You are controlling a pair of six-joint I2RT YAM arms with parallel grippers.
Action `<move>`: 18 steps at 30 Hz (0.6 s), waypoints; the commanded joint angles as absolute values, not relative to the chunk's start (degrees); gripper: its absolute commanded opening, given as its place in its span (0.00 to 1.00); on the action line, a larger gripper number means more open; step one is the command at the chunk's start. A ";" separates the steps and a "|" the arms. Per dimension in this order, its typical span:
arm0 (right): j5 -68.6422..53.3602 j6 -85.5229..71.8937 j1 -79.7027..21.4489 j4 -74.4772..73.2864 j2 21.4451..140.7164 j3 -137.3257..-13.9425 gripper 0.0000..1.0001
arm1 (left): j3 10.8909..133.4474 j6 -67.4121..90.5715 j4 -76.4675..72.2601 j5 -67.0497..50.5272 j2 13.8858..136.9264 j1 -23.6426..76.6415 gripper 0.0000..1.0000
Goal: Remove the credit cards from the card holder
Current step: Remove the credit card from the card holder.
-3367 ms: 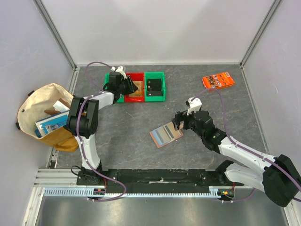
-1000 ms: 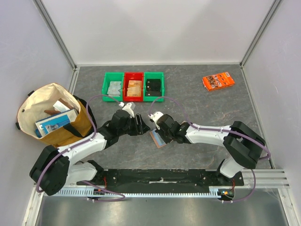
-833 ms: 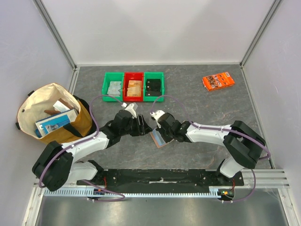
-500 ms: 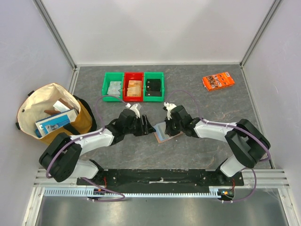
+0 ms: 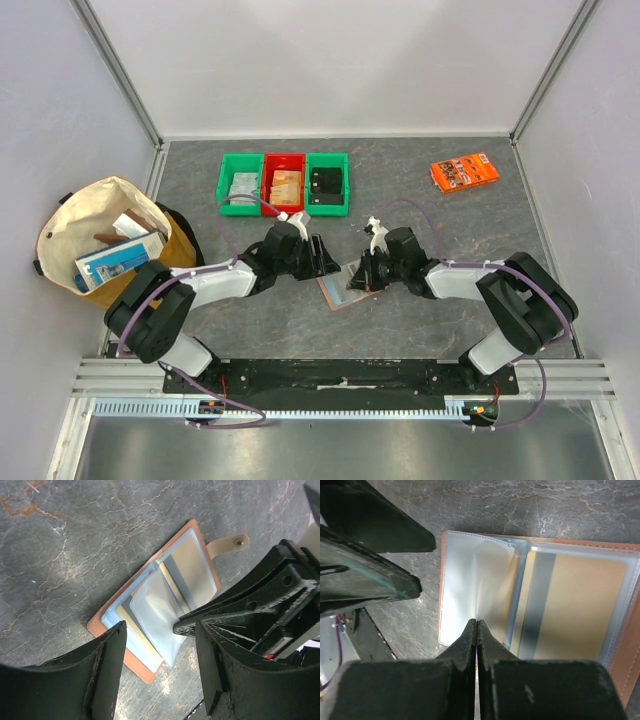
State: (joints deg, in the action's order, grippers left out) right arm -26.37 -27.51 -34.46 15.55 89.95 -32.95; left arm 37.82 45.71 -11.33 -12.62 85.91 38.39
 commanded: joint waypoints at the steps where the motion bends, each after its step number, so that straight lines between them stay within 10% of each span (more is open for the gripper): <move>1: -31.55 -31.20 -33.58 22.58 89.21 -31.82 0.00 | 39.20 48.34 -13.27 -12.92 87.19 38.76 0.63; 18: -30.77 -31.73 -33.31 23.12 88.69 -31.47 0.06 | 39.29 54.22 -19.86 -21.70 91.58 39.55 0.56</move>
State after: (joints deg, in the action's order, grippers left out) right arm -31.05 -31.29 -33.58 20.58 89.95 -31.83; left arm 37.89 50.59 -15.27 -17.39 90.26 38.57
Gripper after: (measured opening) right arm 0.015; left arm 0.567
